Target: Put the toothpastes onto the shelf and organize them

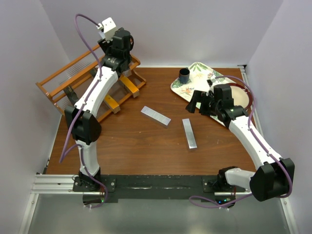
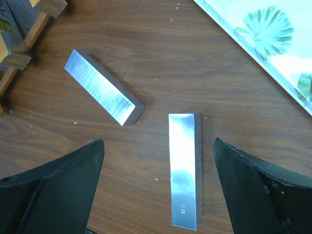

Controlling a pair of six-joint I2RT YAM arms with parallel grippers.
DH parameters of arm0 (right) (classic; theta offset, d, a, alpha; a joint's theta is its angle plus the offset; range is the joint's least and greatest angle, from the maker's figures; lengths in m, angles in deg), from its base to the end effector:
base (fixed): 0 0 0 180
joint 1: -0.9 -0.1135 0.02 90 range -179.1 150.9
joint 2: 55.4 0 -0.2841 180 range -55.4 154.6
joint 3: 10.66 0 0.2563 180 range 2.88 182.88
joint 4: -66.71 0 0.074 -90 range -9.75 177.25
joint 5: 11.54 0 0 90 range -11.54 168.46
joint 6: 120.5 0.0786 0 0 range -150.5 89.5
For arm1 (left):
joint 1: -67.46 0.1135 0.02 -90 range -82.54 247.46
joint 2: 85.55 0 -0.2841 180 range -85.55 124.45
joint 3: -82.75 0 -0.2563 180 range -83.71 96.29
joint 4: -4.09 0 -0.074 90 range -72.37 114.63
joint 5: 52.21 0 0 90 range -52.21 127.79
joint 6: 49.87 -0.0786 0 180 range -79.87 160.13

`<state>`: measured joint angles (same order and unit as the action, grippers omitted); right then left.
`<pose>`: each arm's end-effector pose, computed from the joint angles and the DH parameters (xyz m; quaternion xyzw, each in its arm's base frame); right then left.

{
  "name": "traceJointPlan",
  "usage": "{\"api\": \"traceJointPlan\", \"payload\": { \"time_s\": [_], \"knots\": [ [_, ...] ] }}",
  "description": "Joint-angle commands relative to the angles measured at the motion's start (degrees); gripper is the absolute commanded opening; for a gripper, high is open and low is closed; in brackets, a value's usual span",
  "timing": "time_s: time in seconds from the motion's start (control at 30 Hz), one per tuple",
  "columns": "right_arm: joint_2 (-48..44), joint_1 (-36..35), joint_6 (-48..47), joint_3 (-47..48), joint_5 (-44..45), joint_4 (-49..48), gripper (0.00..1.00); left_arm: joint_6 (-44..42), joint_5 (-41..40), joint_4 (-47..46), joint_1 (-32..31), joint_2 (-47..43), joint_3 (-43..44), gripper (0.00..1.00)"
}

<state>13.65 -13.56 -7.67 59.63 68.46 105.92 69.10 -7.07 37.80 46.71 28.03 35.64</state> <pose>0.2813 0.0866 0.2912 0.0272 0.8957 0.2139 0.3890 0.4883 -0.1257 0.4264 -0.2856 0.7117 0.0354 0.6408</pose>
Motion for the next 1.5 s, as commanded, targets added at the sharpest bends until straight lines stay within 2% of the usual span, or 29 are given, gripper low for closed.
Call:
{"api": "traceJointPlan", "payload": {
  "time_s": [0.0, 0.23, 0.4, 0.6, 0.8, 0.87, 1.0, 1.13, 1.33, 1.47],
  "knots": [
    [-0.15, -0.22, -1.30, 0.82, 0.24, -0.62, 0.98, 0.74, 1.18, -3.29, -0.25, -0.02, 0.27, 0.76],
    [-0.24, -0.22, -1.38, 0.90, 0.24, -0.53, 0.98, 0.65, 1.88, -3.46, -0.25, -0.46, 0.44, 0.77],
    [-0.15, -0.31, -1.73, 0.99, -0.54, -0.80, 0.98, -0.05, 1.88, -3.55, -0.52, -2.83, -0.26, 0.81],
    [-0.24, -0.31, -2.35, 1.08, -2.04, -1.24, 0.98, -3.57, 3.55, -7.15, -0.87, -11.88, -6.40, 0.87],
    [0.02, -0.31, -2.70, 1.26, -1.43, -1.15, 0.98, -6.38, 9.00, -10.32, -1.31, -26.64, -21.75, 0.95],
    [0.20, -0.31, -2.88, 1.26, -1.43, -1.06, 0.98, -6.38, 11.10, -9.36, -1.75, -32.26, -25.64, 0.98],
    [0.64, -0.66, -3.40, 1.34, -2.04, -1.33, 0.98, -5.33, 14.53, -6.64, -2.71, -41.67, -37.75, 0.99],
    [0.99, -1.27, -4.11, 1.52, -2.39, -1.41, 0.98, -6.99, 17.87, -2.85, -3.15, -51.24, -46.03, 1.00],
    [2.75, -3.20, -5.16, 2.05, 0.67, 0.16, 0.98, -8.32, 25.96, 3.56, -3.94, -59.25, -55.79, 1.00],
    [4.50, -4.09, -5.60, 3.01, 3.75, 2.36, 0.98, -7.00, 32.02, 2.08, -7.79, -62.77, -63.35, 1.00]
  ]
}}
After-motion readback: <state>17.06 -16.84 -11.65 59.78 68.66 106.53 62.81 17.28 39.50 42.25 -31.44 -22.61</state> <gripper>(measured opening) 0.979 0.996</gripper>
